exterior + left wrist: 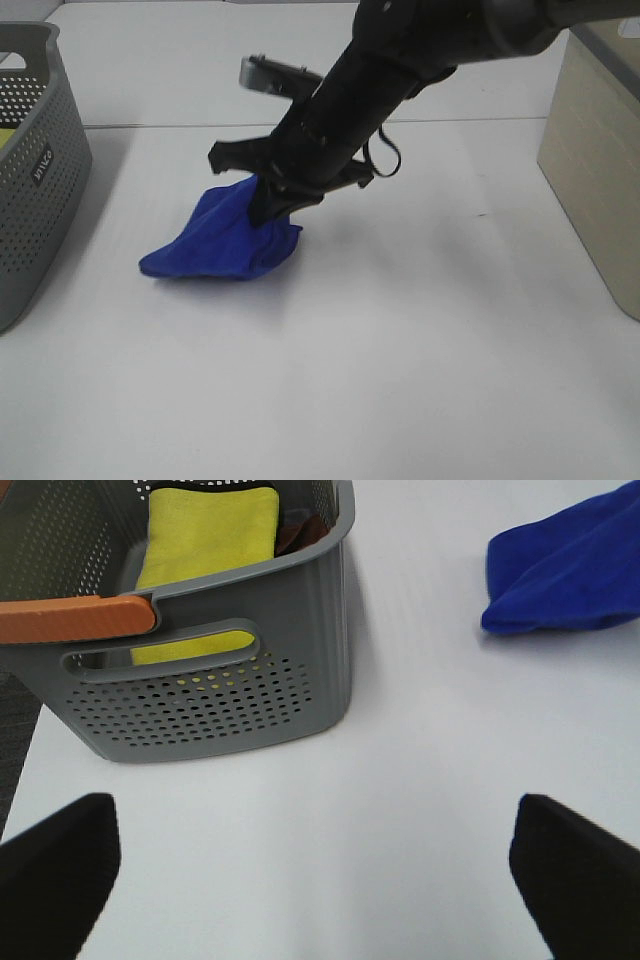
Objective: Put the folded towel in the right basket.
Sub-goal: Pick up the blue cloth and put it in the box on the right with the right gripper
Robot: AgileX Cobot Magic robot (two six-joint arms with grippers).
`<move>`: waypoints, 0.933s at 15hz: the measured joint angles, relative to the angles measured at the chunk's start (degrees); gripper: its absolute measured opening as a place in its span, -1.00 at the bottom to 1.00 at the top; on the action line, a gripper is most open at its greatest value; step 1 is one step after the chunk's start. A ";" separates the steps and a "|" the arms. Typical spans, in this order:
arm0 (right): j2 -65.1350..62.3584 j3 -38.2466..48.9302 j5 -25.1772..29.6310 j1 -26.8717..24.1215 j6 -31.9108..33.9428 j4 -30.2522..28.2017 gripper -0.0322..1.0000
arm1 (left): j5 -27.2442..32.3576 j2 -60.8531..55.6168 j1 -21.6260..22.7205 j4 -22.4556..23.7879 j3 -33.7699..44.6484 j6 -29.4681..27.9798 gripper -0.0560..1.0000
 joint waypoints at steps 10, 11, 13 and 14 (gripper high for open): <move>-26.47 0.00 1.95 -29.05 -1.49 -0.06 -0.81 | 0.00 0.00 0.00 0.00 0.00 0.00 0.97; -28.02 0.00 2.06 -32.77 -1.49 0.63 -0.81 | 0.00 0.00 0.00 0.00 0.00 0.00 0.97; -31.63 0.00 2.06 -43.03 -1.55 4.41 -0.81 | 0.00 0.06 0.00 0.00 0.00 0.00 0.97; -32.66 0.00 2.06 -46.87 -1.78 5.90 -0.81 | 0.00 0.06 0.00 0.00 0.00 0.00 0.97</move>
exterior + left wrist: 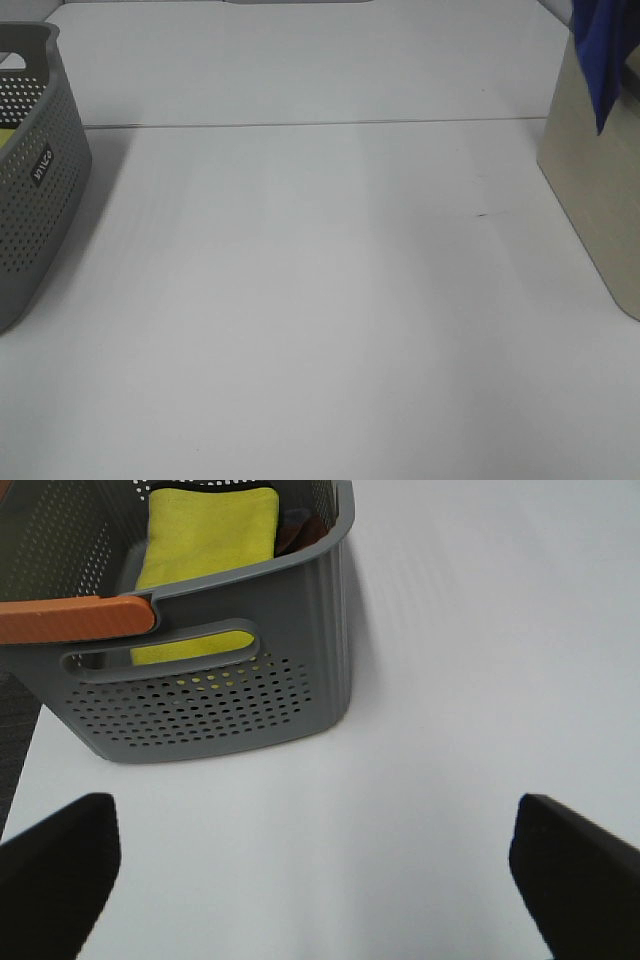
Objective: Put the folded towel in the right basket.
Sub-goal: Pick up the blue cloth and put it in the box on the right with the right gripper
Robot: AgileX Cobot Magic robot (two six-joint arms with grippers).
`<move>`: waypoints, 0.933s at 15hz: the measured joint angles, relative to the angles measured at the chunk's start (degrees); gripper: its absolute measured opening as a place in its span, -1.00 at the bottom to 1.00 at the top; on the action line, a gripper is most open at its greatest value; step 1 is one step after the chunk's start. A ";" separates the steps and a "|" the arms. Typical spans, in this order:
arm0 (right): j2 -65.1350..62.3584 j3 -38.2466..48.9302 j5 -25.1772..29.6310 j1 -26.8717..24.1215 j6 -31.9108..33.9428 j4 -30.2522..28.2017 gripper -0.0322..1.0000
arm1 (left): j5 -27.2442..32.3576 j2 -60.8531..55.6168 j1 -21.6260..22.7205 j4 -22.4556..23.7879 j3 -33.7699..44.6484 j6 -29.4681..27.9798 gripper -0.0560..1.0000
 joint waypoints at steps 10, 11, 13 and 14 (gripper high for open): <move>1.78 0.00 5.39 -14.38 -0.34 -2.23 -0.81 | 0.00 0.00 0.00 0.00 0.00 0.00 0.97; 3.72 0.00 6.25 -14.38 -0.34 -2.75 -0.81 | 0.00 0.00 0.00 0.00 0.00 0.00 0.97; 8.14 0.00 6.93 -14.38 -0.40 -3.78 -0.81 | 0.00 0.00 0.00 0.00 0.00 0.00 0.97; 10.31 0.00 7.10 -14.38 -0.40 -3.84 -0.81 | 0.00 0.00 0.00 0.00 0.00 0.00 0.97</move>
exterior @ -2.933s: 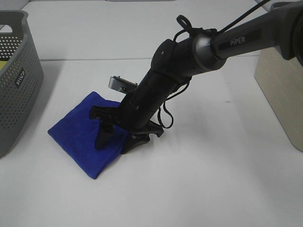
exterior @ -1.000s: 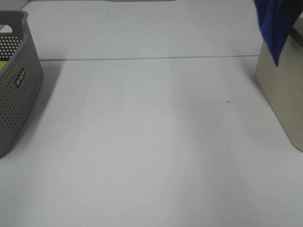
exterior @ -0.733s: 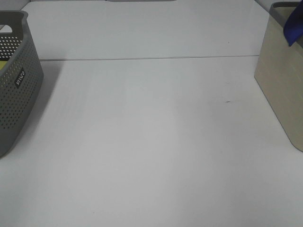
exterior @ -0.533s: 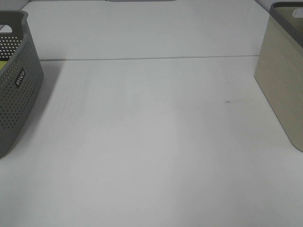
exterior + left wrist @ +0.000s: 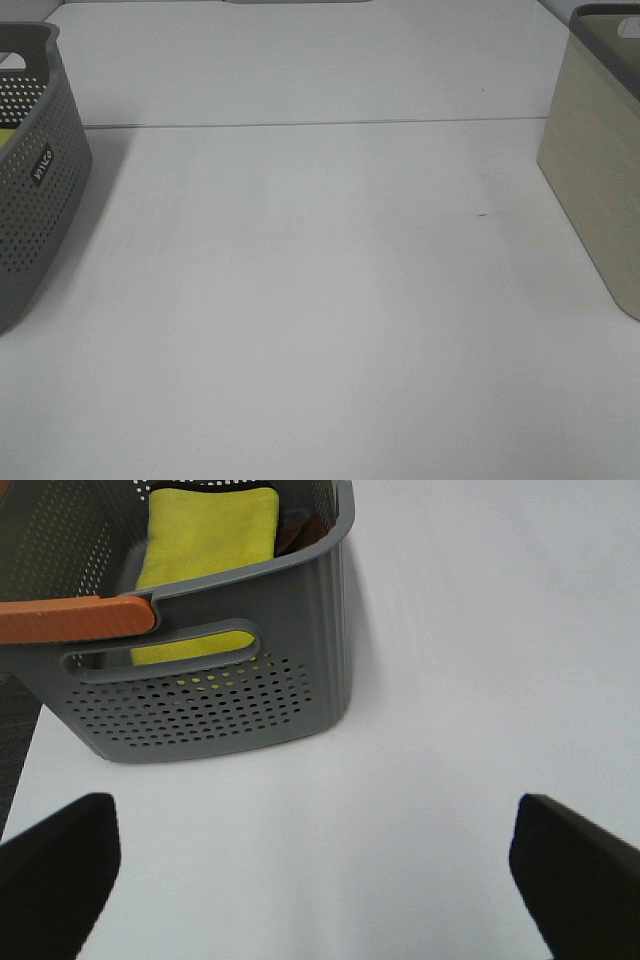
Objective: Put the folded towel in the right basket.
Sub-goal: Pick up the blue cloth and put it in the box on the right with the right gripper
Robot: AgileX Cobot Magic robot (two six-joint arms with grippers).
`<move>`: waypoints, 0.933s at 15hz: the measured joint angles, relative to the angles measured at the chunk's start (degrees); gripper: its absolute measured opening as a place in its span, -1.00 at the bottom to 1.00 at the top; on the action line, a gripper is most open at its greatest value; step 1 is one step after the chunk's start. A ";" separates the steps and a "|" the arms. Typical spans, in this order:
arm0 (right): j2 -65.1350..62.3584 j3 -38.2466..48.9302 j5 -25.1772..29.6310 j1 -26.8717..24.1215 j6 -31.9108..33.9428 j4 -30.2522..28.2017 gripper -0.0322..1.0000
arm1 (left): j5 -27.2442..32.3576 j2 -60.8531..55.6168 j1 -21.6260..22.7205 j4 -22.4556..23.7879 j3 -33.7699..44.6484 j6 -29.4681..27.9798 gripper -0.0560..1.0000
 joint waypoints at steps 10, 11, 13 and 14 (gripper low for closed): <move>17.53 0.00 13.24 0.00 -0.23 0.00 -0.16 | 0.00 0.00 0.00 0.00 0.00 0.00 0.97; 17.53 0.00 13.24 0.00 -0.23 0.00 0.24 | 0.00 0.00 0.00 0.00 0.00 0.00 0.97; 17.53 0.00 13.92 0.00 -0.23 0.00 0.79 | 0.00 0.00 0.00 0.00 0.00 0.00 0.97; 17.53 0.00 14.38 0.00 -0.23 0.00 0.88 | 0.00 0.00 0.00 0.00 0.00 0.00 0.97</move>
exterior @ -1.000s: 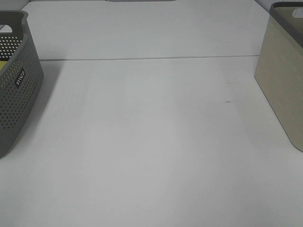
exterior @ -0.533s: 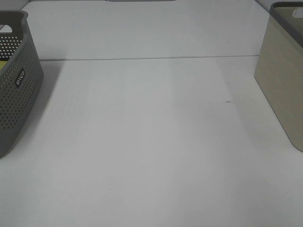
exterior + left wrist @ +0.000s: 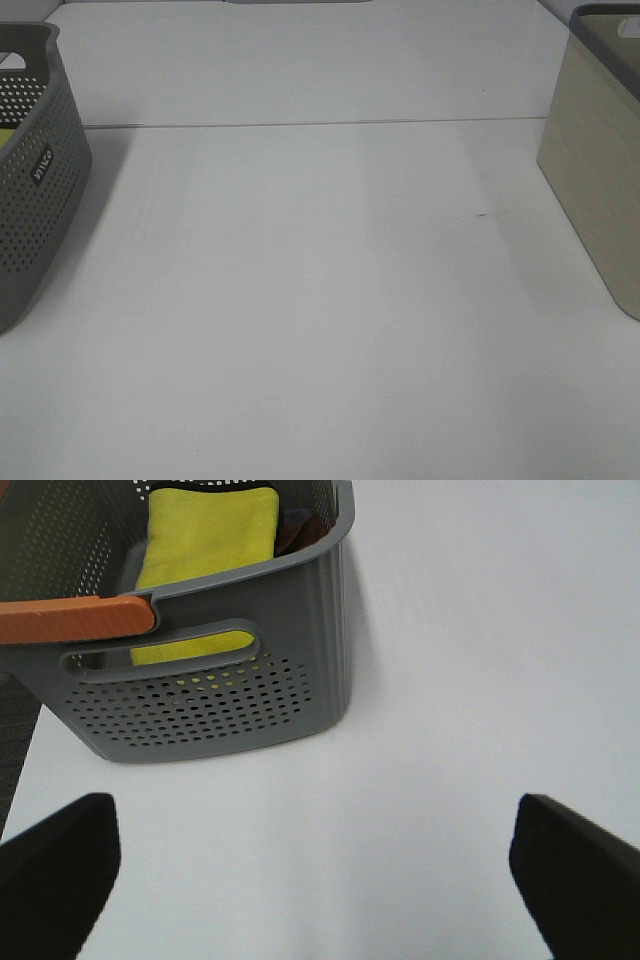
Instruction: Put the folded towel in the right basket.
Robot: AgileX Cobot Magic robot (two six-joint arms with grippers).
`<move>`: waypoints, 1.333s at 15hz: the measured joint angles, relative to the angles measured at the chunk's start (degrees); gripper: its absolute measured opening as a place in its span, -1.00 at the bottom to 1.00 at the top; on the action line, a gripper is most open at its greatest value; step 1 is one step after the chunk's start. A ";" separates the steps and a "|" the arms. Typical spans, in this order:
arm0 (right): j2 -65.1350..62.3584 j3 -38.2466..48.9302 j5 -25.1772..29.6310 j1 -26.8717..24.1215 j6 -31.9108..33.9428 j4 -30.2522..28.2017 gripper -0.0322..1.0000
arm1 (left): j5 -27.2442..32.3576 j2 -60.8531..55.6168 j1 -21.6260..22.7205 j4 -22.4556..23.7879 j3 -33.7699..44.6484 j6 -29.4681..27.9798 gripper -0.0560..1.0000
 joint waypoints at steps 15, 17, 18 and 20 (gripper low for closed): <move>-23.84 0.00 1.72 0.00 -3.72 -0.06 0.95 | 0.00 0.00 0.00 0.00 0.00 0.00 0.97; -31.00 0.00 2.01 0.00 -7.16 0.74 0.95 | 0.00 0.00 0.00 0.00 0.00 0.00 0.97; -33.98 0.00 2.75 0.00 -9.68 1.78 0.95 | 0.00 0.00 0.00 0.00 0.00 0.00 0.97; -39.48 0.00 5.16 0.00 -12.55 3.04 0.95 | 0.00 0.00 0.00 0.00 0.00 0.00 0.97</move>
